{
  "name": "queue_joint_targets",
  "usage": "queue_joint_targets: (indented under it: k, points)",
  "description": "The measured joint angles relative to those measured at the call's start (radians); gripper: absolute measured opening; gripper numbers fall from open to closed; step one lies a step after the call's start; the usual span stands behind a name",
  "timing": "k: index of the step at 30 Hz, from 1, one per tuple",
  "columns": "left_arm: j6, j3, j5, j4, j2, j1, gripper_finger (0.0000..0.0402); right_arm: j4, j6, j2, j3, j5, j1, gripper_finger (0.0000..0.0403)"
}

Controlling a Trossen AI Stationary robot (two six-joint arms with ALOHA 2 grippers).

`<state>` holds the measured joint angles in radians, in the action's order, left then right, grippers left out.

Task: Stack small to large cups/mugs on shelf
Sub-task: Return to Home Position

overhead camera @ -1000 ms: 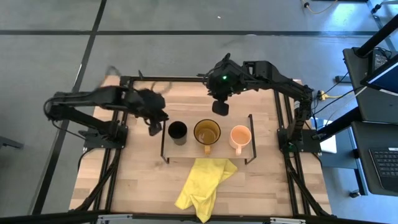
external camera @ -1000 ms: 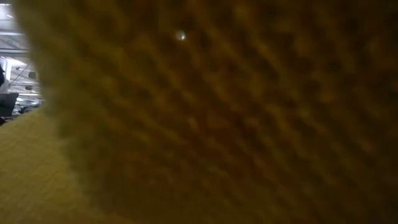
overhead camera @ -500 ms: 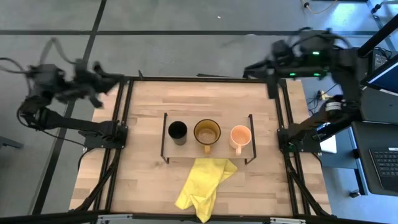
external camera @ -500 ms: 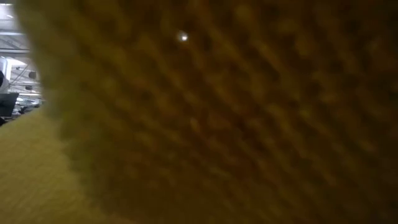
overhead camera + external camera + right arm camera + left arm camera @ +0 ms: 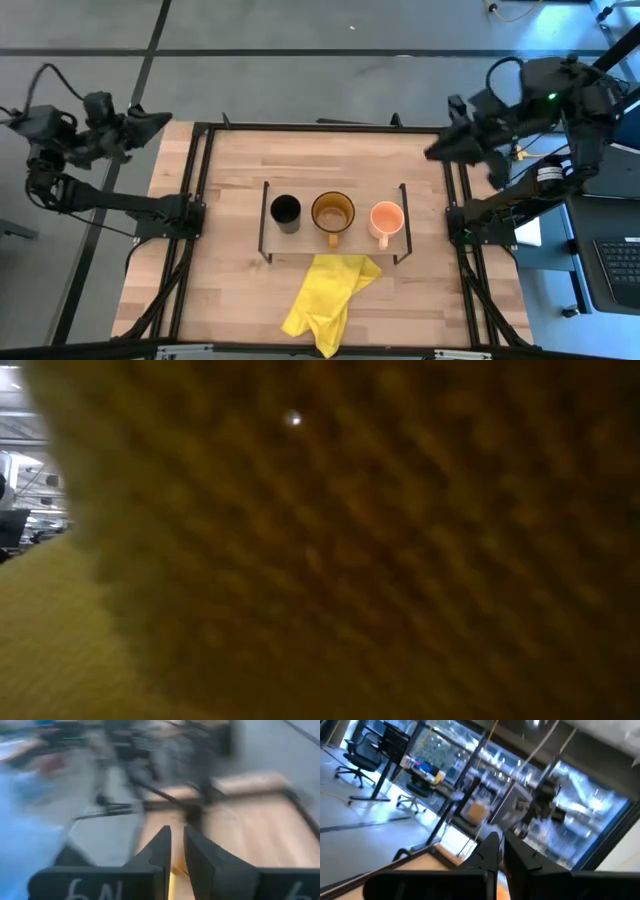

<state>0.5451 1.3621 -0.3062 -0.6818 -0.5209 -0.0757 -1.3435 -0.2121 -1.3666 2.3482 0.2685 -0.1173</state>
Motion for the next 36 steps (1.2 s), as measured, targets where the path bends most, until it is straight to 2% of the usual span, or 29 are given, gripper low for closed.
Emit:
queue_joint_targets:
  k: [2, 4, 6, 9, 11, 14, 17, 19, 21, 22, 25, 29, 34, 36]
  points:
    - [-0.004, 0.01, 0.029, 0.009, 0.01, 0.002, 0.0016, 0.078, 0.095, -0.002, -0.001, 0.153, 0.009, 0.0053]
    - [-0.137, 0.01, 0.177, -0.006, 0.023, 0.003, 0.0016, 0.107, 0.151, 0.008, 0.001, 0.244, 0.019, 0.0053]
    - [-0.186, -0.021, 0.284, -0.023, 0.043, 0.001, 0.0016, 0.083, 0.161, 0.02, -0.003, 0.223, 0.025, 0.0053]
    - [-0.179, -0.112, 0.27, -0.014, 0.102, -0.009, 0.0016, 0.067, 0.146, 0.061, -0.081, 0.176, 0.024, 0.0053]
    - [-0.152, -0.208, 0.233, 0.018, 0.173, -0.01, 0.0016, 0.12, 0.165, 0.11, -0.193, 0.207, 0.024, 0.0053]
    - [-0.141, -0.388, 0.253, 0.19, 0.305, -0.01, 0.0016, 0.314, 0.173, 0.227, -0.422, 0.274, 0.025, 0.0053]
    - [-0.174, -0.53, 0.287, 0.375, 0.443, -0.01, 0.0016, 0.485, 0.164, 0.372, -0.663, 0.282, 0.015, 0.0053]
    - [-0.195, -0.584, 0.291, 0.399, 0.521, -0.009, 0.0016, 0.592, 0.139, 0.469, -0.814, 0.281, 0.0, 0.0053]
    - [-0.215, -0.602, 0.286, 0.401, 0.513, -0.009, 0.0016, 0.704, 0.101, 0.577, -0.956, 0.282, -0.007, 0.0053]
    - [-0.232, -0.598, 0.285, 0.352, 0.513, -0.009, 0.0016, 0.754, 0.082, 0.638, -1.023, 0.282, -0.007, 0.0053]
    - [-0.293, -0.589, 0.277, 0.411, 0.494, -0.009, 0.0016, 0.934, 0.057, 0.82, -1.218, 0.282, -0.007, 0.0053]
    - [-0.323, -0.614, 0.265, 0.393, 0.501, -0.009, 0.0016, 1.11, 0.021, 1.02, -1.469, 0.249, -0.007, 0.0053]
    - [-0.373, -0.632, 0.259, 0.398, 0.515, -0.009, 0.0016, 1.272, 0.009, 1.211, -1.705, 0.246, -0.007, 0.0053]
    - [-0.394, -0.645, 0.244, 0.406, 0.515, -0.009, 0.0016, 1.288, 0.03, 1.269, -1.778, 0.208, -0.006, 0.0053]
